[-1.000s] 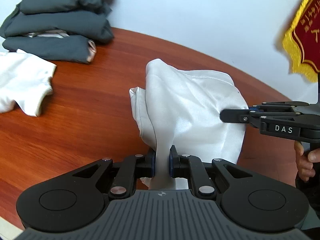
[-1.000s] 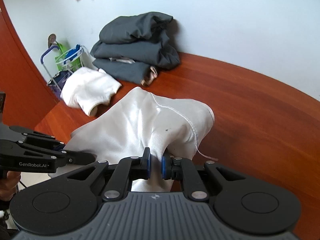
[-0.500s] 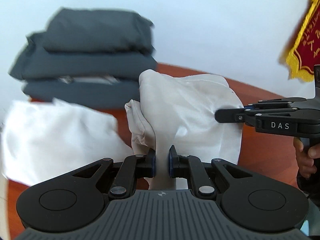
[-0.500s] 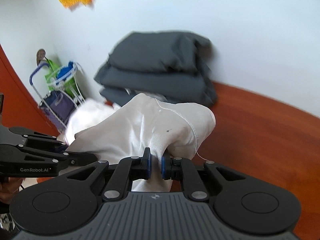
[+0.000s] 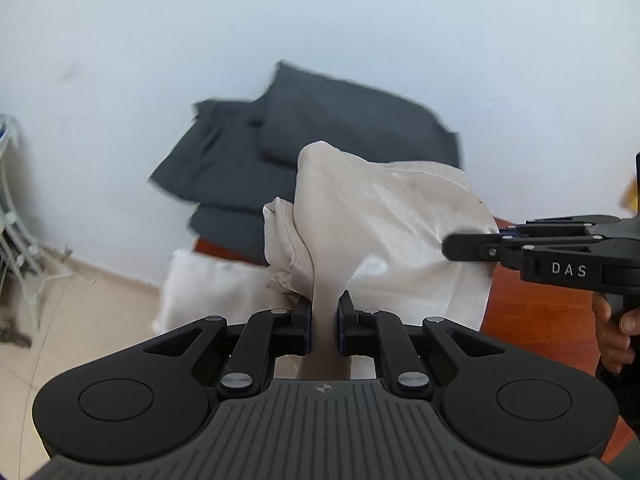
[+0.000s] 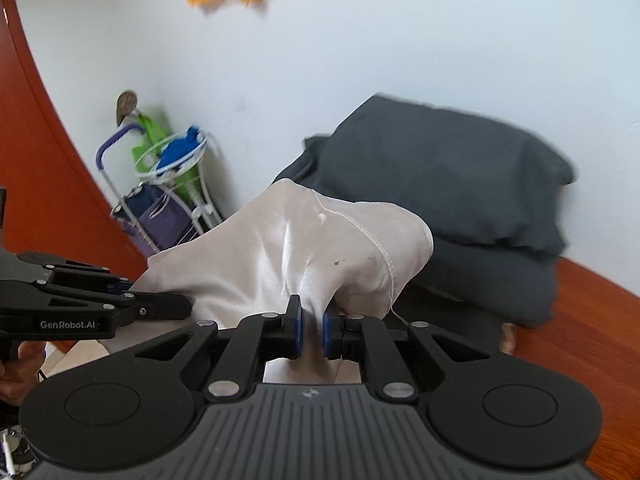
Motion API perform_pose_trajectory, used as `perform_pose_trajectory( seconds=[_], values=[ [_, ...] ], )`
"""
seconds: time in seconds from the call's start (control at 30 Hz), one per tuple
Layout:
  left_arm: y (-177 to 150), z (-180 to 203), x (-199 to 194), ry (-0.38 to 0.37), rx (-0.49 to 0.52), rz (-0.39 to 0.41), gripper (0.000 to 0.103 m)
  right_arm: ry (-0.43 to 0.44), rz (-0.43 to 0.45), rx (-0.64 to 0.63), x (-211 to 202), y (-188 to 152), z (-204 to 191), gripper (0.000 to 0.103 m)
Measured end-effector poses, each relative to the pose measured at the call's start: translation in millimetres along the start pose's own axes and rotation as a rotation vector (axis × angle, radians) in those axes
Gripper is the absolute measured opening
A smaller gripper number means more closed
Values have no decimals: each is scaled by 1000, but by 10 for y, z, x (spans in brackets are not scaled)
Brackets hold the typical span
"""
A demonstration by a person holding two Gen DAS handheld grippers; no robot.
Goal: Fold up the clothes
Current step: 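Lift the shirt bundle with both grippers and carry it toward the grey clothes stack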
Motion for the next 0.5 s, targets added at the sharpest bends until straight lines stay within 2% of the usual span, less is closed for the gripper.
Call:
perform_pose_trajectory(
  seconds=[0.23,0.5],
  values=[
    [-281,-498,240,41,-138,-86,13,40,-117,-44,597,-172,-173,11],
    [-562,-770,538,58,-204,-176,14,44,-222,-40,1030,-597,-151,14]
  ],
)
Point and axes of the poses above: each gripper's, at about its wrist camera, not at the fingertips, and x roughly the way its jaws point, z to its right, y to its top, the point moved 3 cm from there along x, roughly the way its jaws point, and after that the axes turned 11 degrees about -y, right-handed, at the moved point
